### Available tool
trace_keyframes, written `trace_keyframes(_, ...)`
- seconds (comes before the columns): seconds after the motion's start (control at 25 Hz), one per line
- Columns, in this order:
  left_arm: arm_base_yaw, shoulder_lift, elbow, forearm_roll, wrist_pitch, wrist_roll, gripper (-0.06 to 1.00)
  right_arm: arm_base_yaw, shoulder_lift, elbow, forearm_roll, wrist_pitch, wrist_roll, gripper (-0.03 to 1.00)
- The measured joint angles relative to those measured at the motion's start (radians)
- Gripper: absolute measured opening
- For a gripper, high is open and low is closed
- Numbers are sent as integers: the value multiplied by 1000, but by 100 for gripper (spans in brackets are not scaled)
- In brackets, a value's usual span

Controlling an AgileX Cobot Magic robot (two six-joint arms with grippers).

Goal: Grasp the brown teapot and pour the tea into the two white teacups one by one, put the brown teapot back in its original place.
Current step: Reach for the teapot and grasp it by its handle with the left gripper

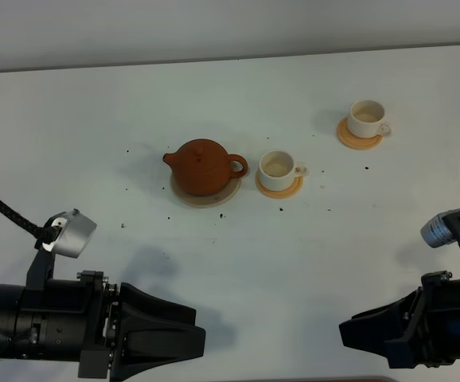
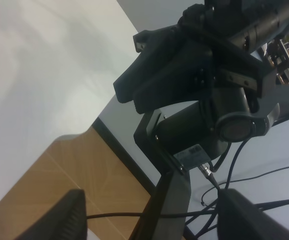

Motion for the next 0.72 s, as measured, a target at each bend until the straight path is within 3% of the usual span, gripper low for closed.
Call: trace_keyframes(0.72,0,0,0,-6,1,0,55,0,0,0,0,0,1,24)
